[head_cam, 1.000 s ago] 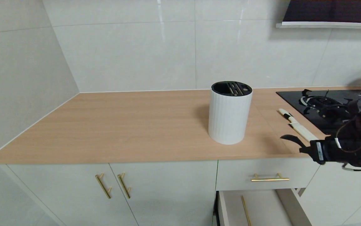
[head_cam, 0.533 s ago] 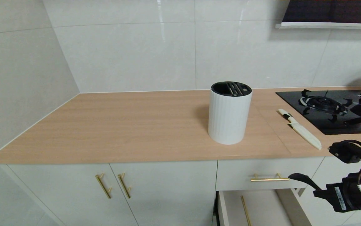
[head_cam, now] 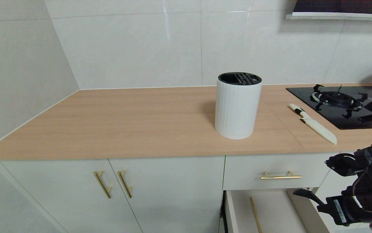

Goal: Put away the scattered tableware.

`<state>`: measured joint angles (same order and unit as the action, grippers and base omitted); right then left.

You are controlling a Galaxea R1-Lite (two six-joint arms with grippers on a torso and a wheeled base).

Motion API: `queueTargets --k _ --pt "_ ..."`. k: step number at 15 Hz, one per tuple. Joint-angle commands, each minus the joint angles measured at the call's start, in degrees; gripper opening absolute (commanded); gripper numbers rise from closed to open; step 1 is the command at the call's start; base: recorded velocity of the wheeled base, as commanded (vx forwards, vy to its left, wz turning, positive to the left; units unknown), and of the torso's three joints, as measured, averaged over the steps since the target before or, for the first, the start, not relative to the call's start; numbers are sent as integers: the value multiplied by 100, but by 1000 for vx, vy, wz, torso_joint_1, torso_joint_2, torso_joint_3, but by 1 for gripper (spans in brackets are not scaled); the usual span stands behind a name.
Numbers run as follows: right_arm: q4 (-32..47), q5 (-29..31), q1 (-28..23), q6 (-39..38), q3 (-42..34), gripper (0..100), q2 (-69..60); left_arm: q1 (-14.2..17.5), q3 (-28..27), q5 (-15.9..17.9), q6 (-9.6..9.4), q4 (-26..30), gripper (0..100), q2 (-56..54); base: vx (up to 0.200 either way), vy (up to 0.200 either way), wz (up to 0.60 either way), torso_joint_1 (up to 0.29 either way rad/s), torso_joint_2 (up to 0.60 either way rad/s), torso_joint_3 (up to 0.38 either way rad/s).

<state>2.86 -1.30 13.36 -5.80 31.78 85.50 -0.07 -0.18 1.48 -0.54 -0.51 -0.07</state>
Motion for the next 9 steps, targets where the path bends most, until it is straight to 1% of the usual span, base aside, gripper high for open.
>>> queueTargets --k 1,4,9 --pt "-137 7 0 0 -84 0 239 -1 1 2 1 -2 100 7 0 0 0 -193 496 310" --pt "-541 25 0 9 -243 0 476 -1 -8 2 1 -2 100 7 0 0 0 -181 492 303" --pt "-673 43 0 9 -304 0 713 -1 1 2 1 -2 100 7 0 0 0 -155 474 317"
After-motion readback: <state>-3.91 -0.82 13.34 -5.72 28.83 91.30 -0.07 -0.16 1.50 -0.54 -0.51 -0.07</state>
